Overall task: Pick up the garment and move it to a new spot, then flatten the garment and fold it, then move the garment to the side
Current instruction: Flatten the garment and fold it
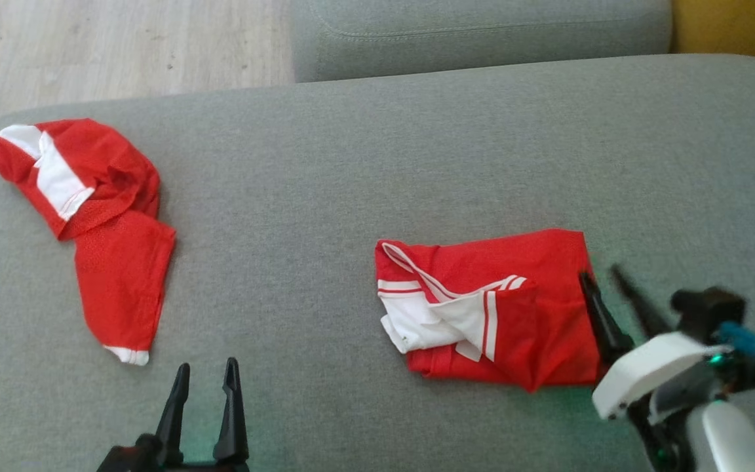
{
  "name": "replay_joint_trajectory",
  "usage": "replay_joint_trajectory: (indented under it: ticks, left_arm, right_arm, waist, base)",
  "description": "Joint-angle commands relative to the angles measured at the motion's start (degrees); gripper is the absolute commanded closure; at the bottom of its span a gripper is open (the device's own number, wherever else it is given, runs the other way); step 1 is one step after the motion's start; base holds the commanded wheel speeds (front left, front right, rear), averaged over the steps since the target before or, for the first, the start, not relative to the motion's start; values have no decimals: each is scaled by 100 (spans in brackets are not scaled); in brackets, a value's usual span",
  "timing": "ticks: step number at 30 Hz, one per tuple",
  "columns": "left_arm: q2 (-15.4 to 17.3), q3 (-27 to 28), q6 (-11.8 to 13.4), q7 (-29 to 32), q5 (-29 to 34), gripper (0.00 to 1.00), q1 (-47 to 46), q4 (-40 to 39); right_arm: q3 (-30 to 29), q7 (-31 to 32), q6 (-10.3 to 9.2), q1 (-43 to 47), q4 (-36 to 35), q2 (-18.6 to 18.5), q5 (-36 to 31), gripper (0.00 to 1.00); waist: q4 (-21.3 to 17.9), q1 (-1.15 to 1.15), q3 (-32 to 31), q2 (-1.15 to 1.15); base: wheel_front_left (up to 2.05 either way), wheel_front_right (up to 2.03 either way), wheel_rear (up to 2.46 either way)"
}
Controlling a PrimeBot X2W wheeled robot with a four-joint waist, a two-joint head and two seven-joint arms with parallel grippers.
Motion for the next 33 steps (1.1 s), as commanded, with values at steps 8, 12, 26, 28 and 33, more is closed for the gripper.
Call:
replay_joint_trajectory:
  ticks: [8,12,26,28,33]
  left_arm:
    - [-13,116,-9,-55,-6,0,-216,-141]
    - [-13,119,-24,-55,21,0,-226,-136]
    - [-13,245,-9,-55,46,0,-211,-131]
    - [-13,267,-7,-55,44,0,-221,-132]
    - [-13,331,-10,-55,80,0,-204,-130]
  right_arm:
    - [721,-405,-5,-636,1390,-215,-77,100]
    - [1171,-630,-5,-858,1825,-117,-75,100]
    - [3204,-648,-5,-1079,1900,180,425,100]
    - [3180,-728,-5,-1102,1860,188,473,100]
    - [2467,-1108,-5,-966,1521,-63,226,0]
  waist:
    - [168,0,77,0]
    - [223,0,120,0]
    - [311,0,21,0]
    - [299,0,-21,0]
    - [236,0,-158,0]
  base:
    - [0,0,0]
    - [0,0,0]
    - [0,0,0]
    - [0,0,0]
    - [0,0,0]
